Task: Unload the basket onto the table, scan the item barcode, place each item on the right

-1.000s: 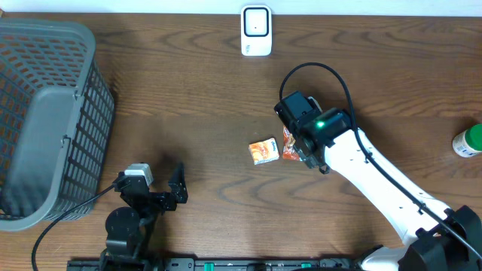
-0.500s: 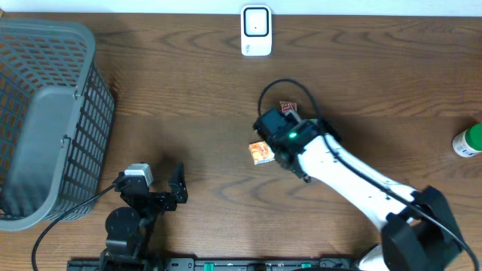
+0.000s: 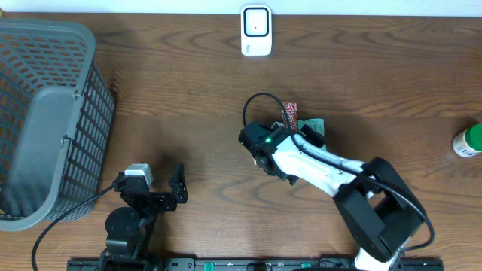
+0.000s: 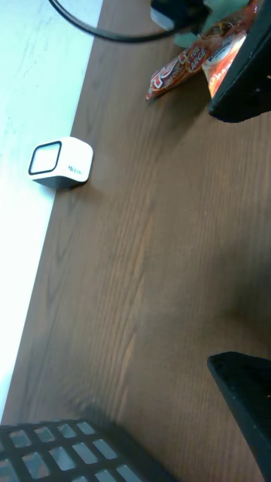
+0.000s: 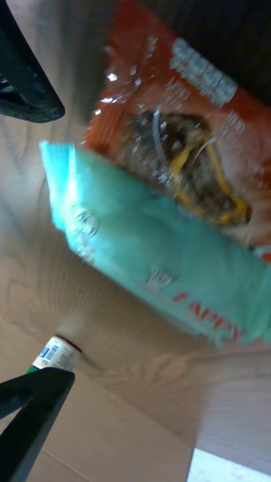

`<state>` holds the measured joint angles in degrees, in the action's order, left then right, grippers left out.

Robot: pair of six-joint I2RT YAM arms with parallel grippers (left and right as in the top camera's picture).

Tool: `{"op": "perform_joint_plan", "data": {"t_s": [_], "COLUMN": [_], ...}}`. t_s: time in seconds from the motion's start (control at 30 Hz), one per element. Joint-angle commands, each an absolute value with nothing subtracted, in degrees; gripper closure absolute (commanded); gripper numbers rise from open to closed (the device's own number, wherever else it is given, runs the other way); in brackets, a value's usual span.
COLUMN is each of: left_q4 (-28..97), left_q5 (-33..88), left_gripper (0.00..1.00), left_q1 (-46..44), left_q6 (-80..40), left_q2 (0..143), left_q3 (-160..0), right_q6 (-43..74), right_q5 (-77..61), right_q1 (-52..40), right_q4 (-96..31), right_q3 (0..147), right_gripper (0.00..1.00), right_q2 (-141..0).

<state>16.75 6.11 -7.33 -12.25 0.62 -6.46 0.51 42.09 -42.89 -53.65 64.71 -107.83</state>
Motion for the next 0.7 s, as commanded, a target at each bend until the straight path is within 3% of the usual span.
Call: {"op": "perform_joint_plan", "data": {"t_s": [0.0, 0.2, 0.4, 0.67], "left_q4": [18.44, 18.44, 18.44, 18.44], "left_q5": [6.87, 6.87, 6.87, 6.87], "left_gripper": [0.02, 0.02, 0.02, 0.02], "left_q1": [-7.18, -7.18, -7.18, -7.18], "left_q6": [-12.78, -12.78, -12.78, -12.78], "left_q2": [0.23, 0.23, 0.23, 0.23], "left_q3": [-5.67, -5.67, -5.67, -5.67], "right_q6": [0.12, 0.12, 0.12, -1.06], "right_q5": [43.66, 43.64, 43.9, 44.53], "right_q1": [-43.22, -43.18, -43.05, -39.94], "right_q4": [-52.77, -51.81, -49.36, -44.88], "right_q3": [64.4, 64.38, 64.36, 64.2], "right_gripper": [0.02, 0.12, 0.36, 0.42], "right_q2": [-110.78, -114.76, -116.4, -116.4]}}
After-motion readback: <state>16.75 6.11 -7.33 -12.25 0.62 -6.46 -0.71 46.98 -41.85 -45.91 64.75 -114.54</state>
